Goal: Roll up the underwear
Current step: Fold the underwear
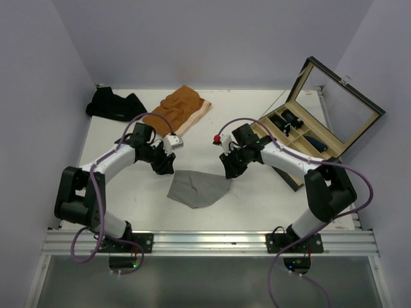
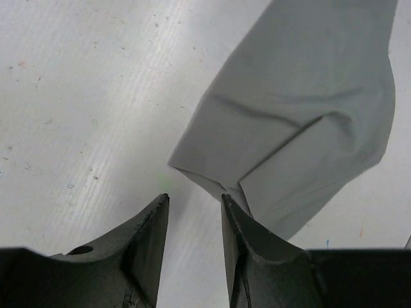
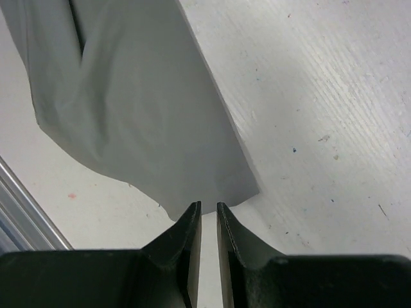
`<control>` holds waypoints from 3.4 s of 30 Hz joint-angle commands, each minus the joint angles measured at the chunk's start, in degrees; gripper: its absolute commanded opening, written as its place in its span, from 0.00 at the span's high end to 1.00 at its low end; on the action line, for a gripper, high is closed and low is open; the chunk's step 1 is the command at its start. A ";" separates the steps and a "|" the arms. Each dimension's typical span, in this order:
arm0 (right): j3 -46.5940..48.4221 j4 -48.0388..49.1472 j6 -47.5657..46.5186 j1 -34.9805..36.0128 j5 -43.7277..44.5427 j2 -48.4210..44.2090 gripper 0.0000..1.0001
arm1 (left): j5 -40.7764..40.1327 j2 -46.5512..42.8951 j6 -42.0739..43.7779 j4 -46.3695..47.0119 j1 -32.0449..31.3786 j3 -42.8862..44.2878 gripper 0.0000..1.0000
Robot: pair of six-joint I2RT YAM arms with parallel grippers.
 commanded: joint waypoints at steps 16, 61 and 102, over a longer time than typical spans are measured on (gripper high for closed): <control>4.26 -3.40 -5.60 0.32 3.07 7.28 0.78 | -11.76 8.48 -13.83 9.23 -7.07 2.58 0.60; 6.46 -3.32 -21.50 0.32 -1.14 14.05 0.85 | -4.91 18.41 11.39 -2.11 -6.19 9.79 0.89; 29.68 -7.27 -25.72 -5.13 -0.35 5.56 1.00 | -2.73 6.65 8.48 9.32 0.49 24.05 1.00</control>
